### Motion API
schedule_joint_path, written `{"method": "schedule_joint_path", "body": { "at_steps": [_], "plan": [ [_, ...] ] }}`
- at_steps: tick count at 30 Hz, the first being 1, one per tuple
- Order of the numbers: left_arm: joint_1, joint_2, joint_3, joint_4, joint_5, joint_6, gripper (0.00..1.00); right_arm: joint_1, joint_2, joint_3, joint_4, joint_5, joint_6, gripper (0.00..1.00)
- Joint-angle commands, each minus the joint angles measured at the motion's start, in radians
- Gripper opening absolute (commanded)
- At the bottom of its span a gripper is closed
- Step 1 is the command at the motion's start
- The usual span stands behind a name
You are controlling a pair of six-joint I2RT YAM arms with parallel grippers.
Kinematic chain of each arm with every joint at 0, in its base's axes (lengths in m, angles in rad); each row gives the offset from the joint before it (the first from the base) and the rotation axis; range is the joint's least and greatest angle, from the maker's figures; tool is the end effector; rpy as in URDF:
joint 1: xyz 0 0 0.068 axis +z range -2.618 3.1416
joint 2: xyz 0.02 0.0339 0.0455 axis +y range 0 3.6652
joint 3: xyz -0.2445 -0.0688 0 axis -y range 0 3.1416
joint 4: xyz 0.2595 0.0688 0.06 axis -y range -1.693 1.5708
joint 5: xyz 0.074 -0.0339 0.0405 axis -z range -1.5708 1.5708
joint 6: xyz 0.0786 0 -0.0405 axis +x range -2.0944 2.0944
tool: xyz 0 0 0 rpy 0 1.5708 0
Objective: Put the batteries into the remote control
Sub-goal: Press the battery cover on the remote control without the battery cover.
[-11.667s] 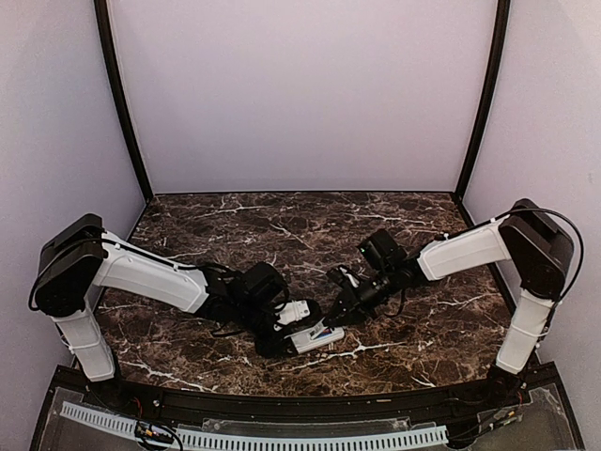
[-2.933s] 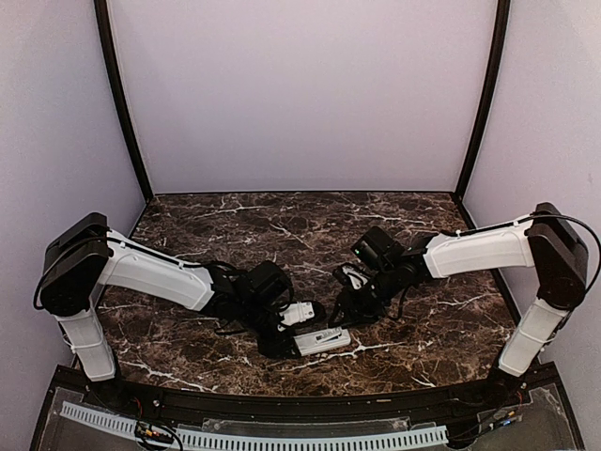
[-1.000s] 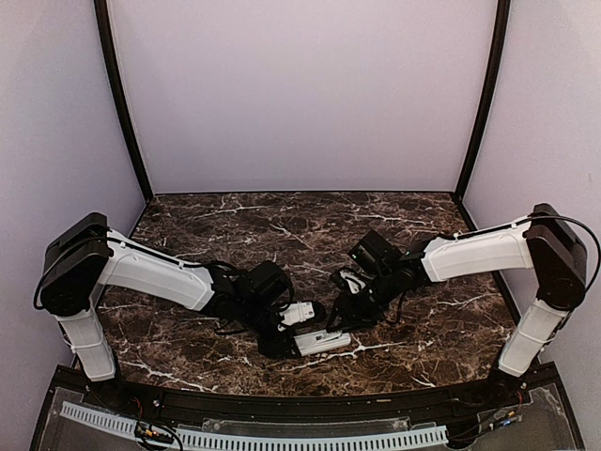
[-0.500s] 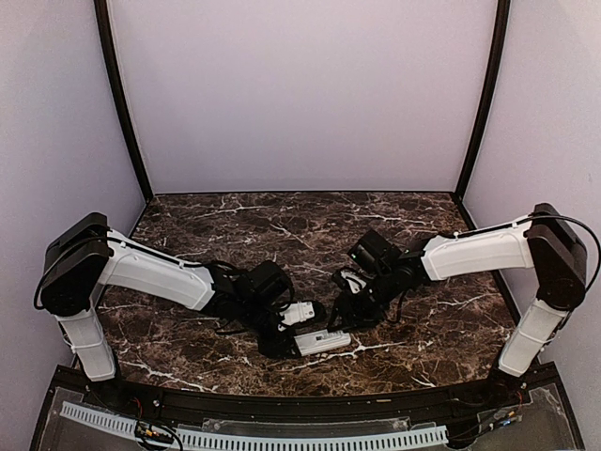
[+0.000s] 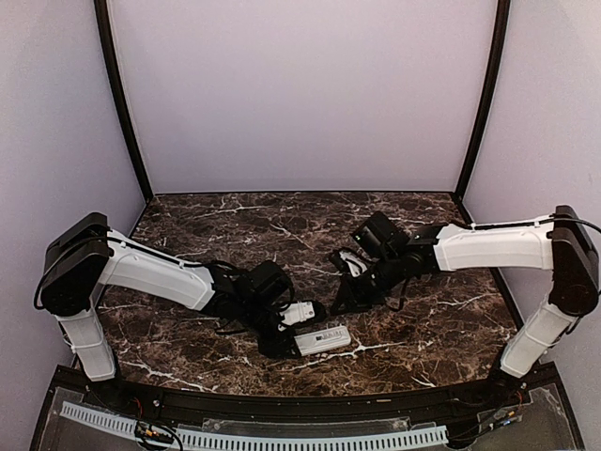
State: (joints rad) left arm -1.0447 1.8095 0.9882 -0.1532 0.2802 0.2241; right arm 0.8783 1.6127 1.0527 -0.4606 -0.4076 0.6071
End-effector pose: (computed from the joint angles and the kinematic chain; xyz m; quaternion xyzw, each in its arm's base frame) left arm 0.1733 -0.3417 0.0783 0.5940 0.7380 -0.2384 0.2135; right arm 0.2048 0.2957 0.1462 -0.1819 0.9264 0.3234 0.0642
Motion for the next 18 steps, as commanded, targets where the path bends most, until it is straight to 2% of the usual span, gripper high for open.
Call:
{"method": "schedule_joint_path", "body": {
  "at_steps": [1,10,15,18],
  "plan": [
    [-0.009,0.055,-0.014,-0.077,0.016,-0.009,0.15,0.013,0.008,-0.05,0.114,-0.086,0.032,0.0],
    [-0.009,0.056,-0.013,-0.078,0.015,-0.009,0.15,0.011,0.121,-0.167,0.185,-0.084,0.072,0.0],
    [-0.01,0.056,-0.012,-0.081,0.014,-0.008,0.15,0.01,0.077,-0.153,0.123,-0.032,0.047,0.0],
    [-0.011,0.055,-0.009,-0.083,0.012,-0.007,0.15,0.01,0.036,-0.11,0.119,-0.06,0.019,0.0]
  ]
}}
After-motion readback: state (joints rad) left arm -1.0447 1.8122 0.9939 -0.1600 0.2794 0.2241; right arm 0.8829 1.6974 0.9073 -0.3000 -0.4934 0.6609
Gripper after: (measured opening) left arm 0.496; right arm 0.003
